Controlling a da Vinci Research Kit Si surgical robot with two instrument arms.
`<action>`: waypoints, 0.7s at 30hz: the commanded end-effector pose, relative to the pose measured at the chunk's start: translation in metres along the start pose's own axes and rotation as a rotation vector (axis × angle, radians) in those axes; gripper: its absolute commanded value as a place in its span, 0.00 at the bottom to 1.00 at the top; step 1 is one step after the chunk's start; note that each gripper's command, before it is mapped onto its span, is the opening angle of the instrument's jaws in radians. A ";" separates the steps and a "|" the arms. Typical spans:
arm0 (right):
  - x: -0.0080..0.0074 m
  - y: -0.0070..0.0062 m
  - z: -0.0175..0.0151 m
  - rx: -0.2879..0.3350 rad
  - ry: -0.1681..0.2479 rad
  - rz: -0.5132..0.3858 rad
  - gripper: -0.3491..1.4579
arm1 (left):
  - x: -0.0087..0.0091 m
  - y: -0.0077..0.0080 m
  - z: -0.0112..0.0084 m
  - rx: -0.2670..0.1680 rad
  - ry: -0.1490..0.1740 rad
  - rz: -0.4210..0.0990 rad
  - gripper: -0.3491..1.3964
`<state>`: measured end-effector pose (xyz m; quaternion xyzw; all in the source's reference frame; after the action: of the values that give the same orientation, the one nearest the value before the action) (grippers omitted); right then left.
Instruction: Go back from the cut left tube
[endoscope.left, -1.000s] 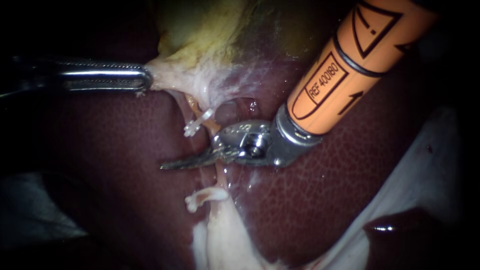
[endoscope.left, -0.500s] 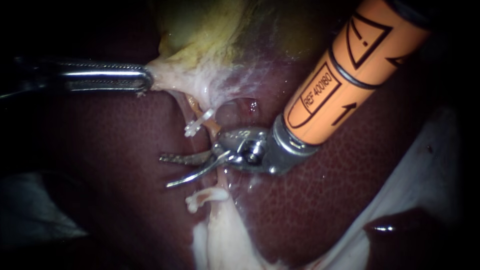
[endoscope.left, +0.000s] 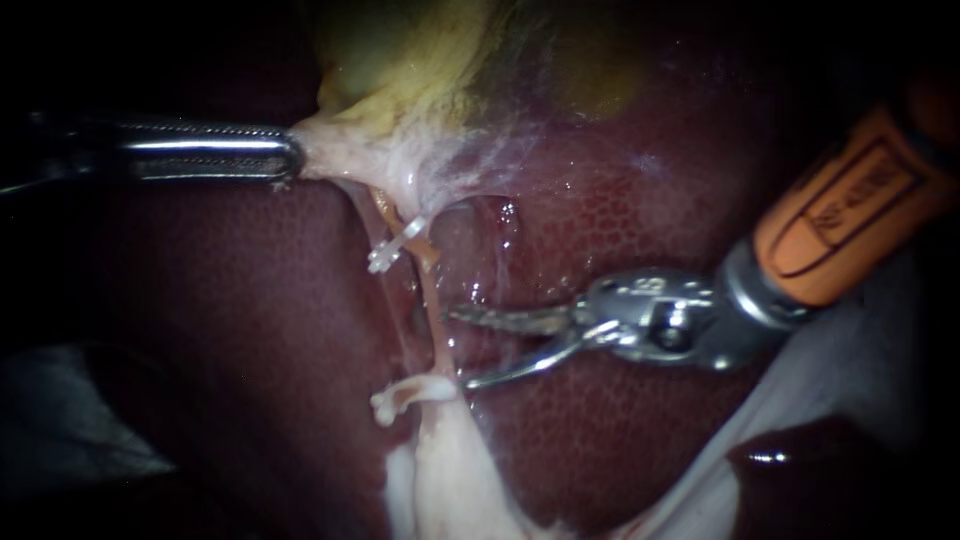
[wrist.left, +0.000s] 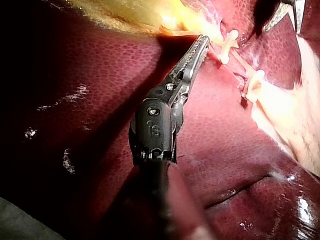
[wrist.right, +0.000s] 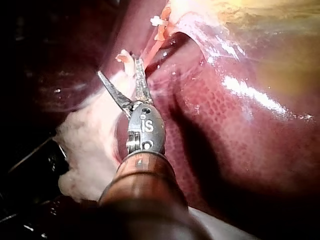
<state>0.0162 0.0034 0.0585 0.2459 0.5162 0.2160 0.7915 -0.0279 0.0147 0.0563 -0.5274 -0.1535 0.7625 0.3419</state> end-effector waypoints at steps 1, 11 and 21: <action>0.0001 0.0002 -0.0010 -0.014 -0.019 -0.019 0.99 | 0.0000 0.0000 0.0000 0.000 0.000 0.000 0.00; 0.0009 0.0007 -0.0079 -0.155 -0.189 -0.197 0.99 | -0.0001 -0.0003 0.0001 0.000 0.000 0.000 0.00; 0.0008 0.0004 -0.0086 -0.181 -0.308 -0.346 0.99 | -0.0003 -0.0007 0.0010 0.004 0.001 0.001 0.00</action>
<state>0.0085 0.0056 0.0552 0.1110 0.4006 0.0799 0.9060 -0.0287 0.0151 0.0576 -0.5276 -0.1517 0.7626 0.3422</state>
